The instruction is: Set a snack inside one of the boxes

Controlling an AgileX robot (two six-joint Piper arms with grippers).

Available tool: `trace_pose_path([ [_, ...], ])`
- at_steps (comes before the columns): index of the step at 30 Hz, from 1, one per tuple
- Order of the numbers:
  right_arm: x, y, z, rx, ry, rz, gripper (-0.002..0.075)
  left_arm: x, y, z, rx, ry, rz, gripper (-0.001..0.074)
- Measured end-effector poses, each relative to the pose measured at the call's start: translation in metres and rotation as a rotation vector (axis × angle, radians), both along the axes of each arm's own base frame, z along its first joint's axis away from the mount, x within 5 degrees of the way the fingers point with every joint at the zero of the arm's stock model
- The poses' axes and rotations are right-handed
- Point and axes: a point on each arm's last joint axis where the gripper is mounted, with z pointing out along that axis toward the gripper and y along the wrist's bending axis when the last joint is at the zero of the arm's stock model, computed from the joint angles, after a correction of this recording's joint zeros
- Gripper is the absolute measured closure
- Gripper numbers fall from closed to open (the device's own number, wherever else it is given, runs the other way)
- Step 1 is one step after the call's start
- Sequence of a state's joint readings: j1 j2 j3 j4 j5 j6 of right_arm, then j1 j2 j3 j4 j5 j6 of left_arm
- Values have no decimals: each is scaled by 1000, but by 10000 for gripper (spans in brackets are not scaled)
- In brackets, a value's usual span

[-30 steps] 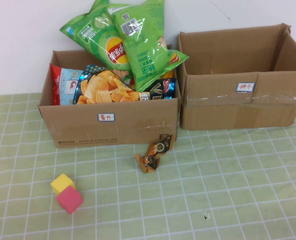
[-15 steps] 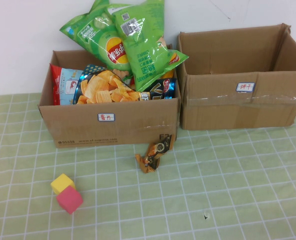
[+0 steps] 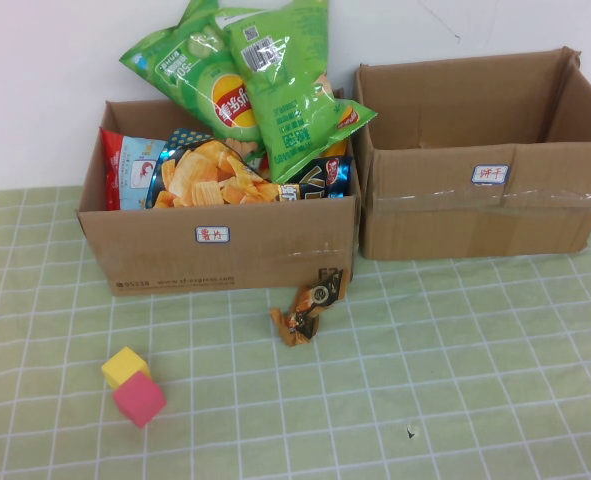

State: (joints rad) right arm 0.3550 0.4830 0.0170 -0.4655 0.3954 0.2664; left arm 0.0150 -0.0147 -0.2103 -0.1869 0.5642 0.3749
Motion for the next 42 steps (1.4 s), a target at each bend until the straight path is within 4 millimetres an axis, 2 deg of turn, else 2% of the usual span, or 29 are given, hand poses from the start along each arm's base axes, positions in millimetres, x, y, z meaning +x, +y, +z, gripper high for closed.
trace_pose_path([
  [8, 0, 0, 0, 0, 0, 0, 728, 15, 2, -54, -25, 26, 31, 737],
  [18, 0, 0, 0, 0, 0, 0, 728, 16, 6, -54, -42, 10, 114, 737],
  [29, 0, 0, 0, 0, 0, 0, 728, 16, 7, -54, -44, 8, 122, 737],
  [36, 0, 0, 0, 0, 0, 0, 728, 16, 15, -54, -51, 4, 288, 737],
  [42, 0, 0, 0, 0, 0, 0, 728, 15, 19, -54, 62, 13, 309, 738],
])
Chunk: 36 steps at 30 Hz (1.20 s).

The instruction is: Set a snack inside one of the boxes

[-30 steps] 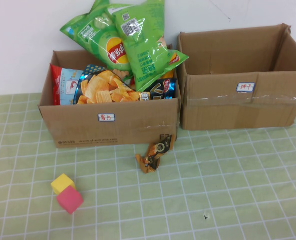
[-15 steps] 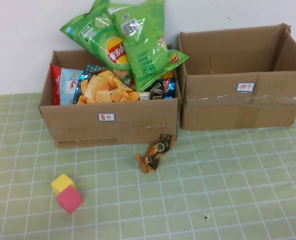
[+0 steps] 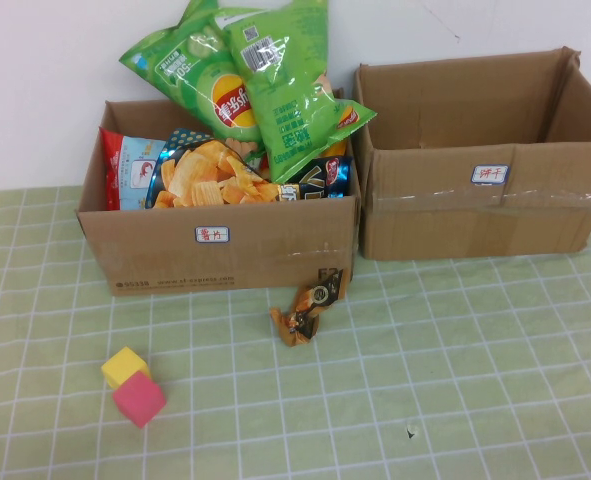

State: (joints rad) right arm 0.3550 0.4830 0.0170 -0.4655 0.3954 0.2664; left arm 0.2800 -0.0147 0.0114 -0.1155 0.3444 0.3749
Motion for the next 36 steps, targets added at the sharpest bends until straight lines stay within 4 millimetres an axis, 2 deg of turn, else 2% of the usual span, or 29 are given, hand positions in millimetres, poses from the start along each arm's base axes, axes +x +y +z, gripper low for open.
trace_pose_path([
  [12, 0, 0, 0, 0, 0, 0, 728, 1, -12, 0, 106, 8, -281, 737],
  [25, 0, 0, 0, -3, -1, 2, 728, 1, -8, 0, 21, 1, -187, 737],
  [36, 0, 0, 0, 5, -1, -7, 728, 1, -8, 0, 10, -1, -182, 737],
])
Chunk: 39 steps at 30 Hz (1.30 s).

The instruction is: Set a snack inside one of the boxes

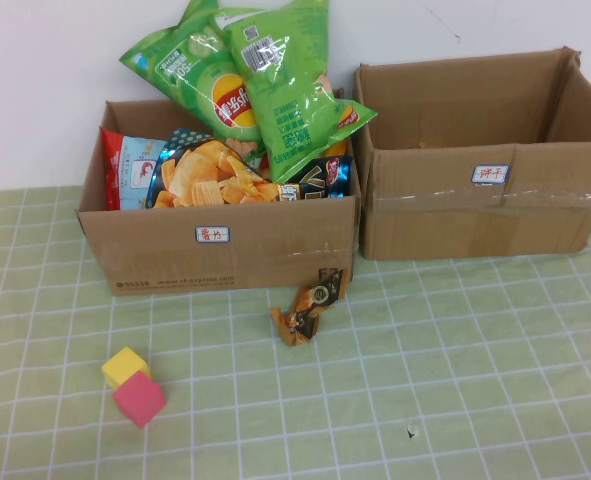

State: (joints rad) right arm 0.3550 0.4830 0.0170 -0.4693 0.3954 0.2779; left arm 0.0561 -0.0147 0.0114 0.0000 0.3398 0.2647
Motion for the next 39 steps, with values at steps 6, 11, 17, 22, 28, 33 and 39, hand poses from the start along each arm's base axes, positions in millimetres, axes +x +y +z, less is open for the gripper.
trace_pose_path([
  [6, 0, 0, 0, 0, 0, 0, 728, 0, 0, 0, 0, 0, -9, 737],
  [11, 0, 0, 0, 0, 0, 0, 728, 0, -1, 0, 0, 0, -13, 737],
  [17, 0, 0, 0, 1, 0, -1, 728, 0, -1, 0, 0, 0, -13, 737],
  [22, 0, 0, 0, 1, 0, -1, 728, 0, -1, 0, 0, 0, -13, 737],
  [28, 0, 0, 0, 1, 0, -1, 728, 0, -1, 0, -4, 0, -12, 737],
  [33, 0, 0, 0, 3, 0, -3, 728, 0, -1, 0, -4, 0, -12, 737],
  [39, 0, -1, 1, 9, -17, -19, 728, 0, -1, 0, -4, 0, -12, 737],
])
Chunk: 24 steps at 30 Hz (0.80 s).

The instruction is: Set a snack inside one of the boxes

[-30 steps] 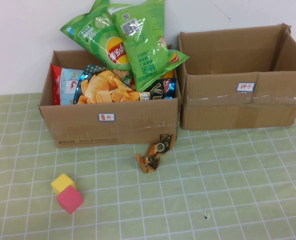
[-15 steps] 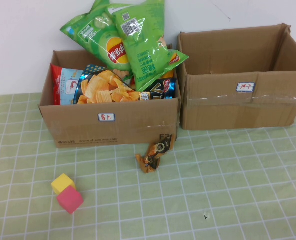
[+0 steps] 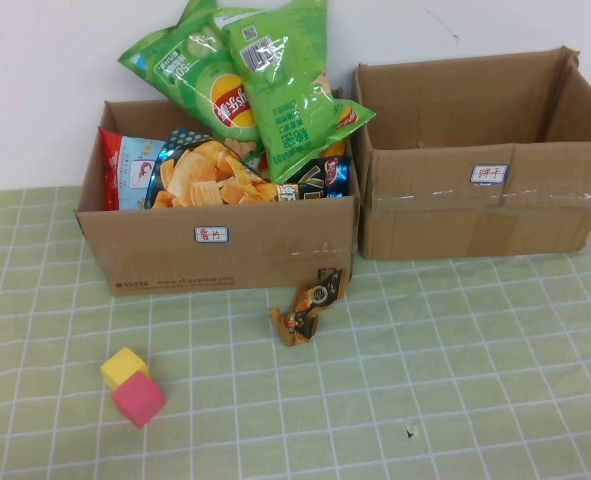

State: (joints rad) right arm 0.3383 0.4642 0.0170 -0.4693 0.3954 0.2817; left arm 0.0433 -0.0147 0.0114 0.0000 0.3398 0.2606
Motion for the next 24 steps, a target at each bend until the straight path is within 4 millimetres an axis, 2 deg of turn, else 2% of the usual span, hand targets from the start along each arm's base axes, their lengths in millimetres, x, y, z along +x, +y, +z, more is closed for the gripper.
trace_pose_path([
  [10, -8, -10, 17, 76, -263, -129, 728, 0, 0, 0, 0, 0, 0, 737],
  [17, -12, -13, 23, 100, -375, -158, 728, 0, 0, 0, -6, 0, -1, 737],
  [24, -18, -22, 28, 77, -470, -305, 728, 0, 0, 0, 0, 0, 0, 737],
])
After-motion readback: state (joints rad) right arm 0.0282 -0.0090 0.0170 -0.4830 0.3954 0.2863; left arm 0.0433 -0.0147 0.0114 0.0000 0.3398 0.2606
